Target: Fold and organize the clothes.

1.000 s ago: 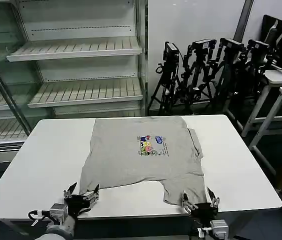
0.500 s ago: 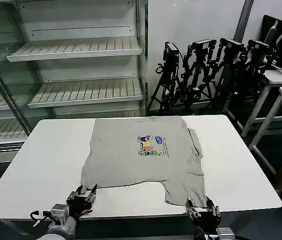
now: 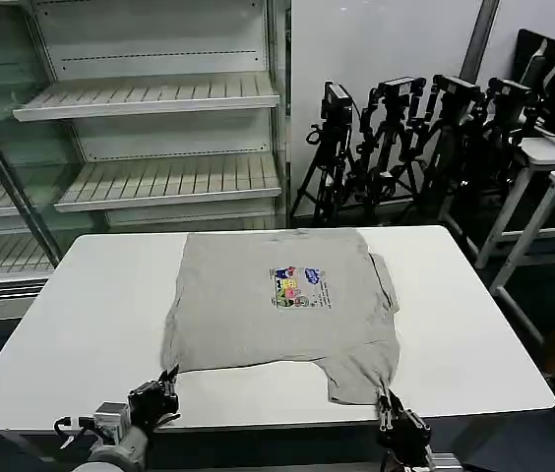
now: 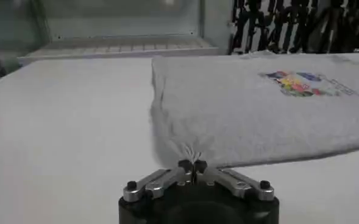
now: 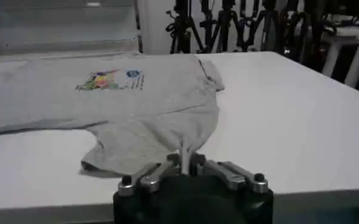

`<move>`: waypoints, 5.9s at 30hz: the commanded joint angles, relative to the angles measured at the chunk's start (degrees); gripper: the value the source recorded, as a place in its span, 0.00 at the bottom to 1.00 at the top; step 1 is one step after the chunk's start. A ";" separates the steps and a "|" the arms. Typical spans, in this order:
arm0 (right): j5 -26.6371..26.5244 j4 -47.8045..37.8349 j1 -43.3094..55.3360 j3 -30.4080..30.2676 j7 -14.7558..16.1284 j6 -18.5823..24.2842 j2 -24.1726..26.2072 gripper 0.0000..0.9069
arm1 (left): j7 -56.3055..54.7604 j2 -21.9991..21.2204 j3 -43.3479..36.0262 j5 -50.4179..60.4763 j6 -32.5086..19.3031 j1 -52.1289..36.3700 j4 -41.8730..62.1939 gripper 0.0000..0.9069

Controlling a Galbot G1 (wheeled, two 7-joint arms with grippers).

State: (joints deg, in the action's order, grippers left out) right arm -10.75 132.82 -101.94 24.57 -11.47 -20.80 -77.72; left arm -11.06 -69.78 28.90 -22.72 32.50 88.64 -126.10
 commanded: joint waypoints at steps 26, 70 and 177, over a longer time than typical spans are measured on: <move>-5.59 9.82 8.21 4.35 -1.90 -1.48 4.16 0.00 | -0.04 8.99 7.37 -2.78 -1.26 2.01 -7.29 0.03; -5.06 -28.02 43.44 -9.22 -0.41 -6.53 8.64 0.03 | -0.29 11.88 -12.99 4.16 -2.46 -25.66 17.96 0.10; -14.97 -11.70 35.38 3.48 -6.86 -8.18 12.39 1.00 | -8.90 12.45 -2.97 -10.43 -1.25 -17.50 2.85 1.00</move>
State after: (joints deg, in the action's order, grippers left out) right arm -22.94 129.98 -82.24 31.38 -16.91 -27.46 -65.60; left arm -17.05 -59.58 31.73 -25.63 30.95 92.54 -135.14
